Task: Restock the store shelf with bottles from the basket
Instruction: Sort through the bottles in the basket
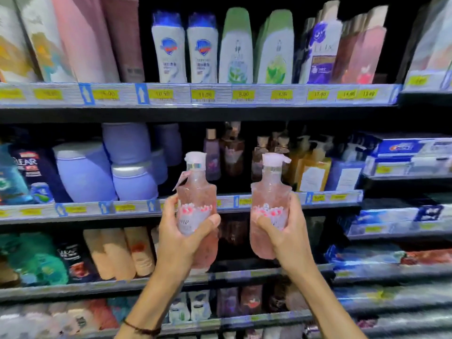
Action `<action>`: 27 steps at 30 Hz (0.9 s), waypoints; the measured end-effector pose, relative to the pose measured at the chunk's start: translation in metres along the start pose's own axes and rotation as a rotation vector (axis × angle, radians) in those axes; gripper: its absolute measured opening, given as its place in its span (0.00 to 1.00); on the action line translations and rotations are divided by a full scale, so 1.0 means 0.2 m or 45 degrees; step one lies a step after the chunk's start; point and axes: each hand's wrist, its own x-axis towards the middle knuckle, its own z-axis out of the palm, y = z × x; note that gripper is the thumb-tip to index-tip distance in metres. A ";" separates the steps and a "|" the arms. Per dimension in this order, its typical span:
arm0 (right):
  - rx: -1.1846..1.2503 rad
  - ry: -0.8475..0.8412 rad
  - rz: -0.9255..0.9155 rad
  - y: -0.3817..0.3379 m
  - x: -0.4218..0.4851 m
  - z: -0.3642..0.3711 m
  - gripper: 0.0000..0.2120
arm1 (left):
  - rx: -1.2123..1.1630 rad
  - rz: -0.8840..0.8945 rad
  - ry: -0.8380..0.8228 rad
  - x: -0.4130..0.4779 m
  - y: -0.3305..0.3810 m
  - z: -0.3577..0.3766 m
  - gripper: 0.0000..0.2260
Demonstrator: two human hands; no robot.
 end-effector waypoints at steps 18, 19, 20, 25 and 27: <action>-0.005 -0.166 -0.065 0.09 0.55 0.09 0.22 | 0.154 0.158 0.069 0.20 0.04 0.16 0.31; 0.009 -0.171 -0.061 0.08 0.55 0.09 0.22 | 0.156 0.168 0.063 0.21 0.04 0.16 0.30; 0.031 -0.175 -0.059 0.08 0.54 0.09 0.22 | 0.159 0.175 0.056 0.22 0.04 0.15 0.30; 0.132 -0.179 -0.075 0.07 0.49 0.09 0.24 | 0.144 0.203 0.045 0.25 0.06 0.12 0.30; 0.146 -0.164 -0.121 0.07 0.47 0.09 0.26 | 0.125 0.200 0.038 0.26 0.05 0.11 0.30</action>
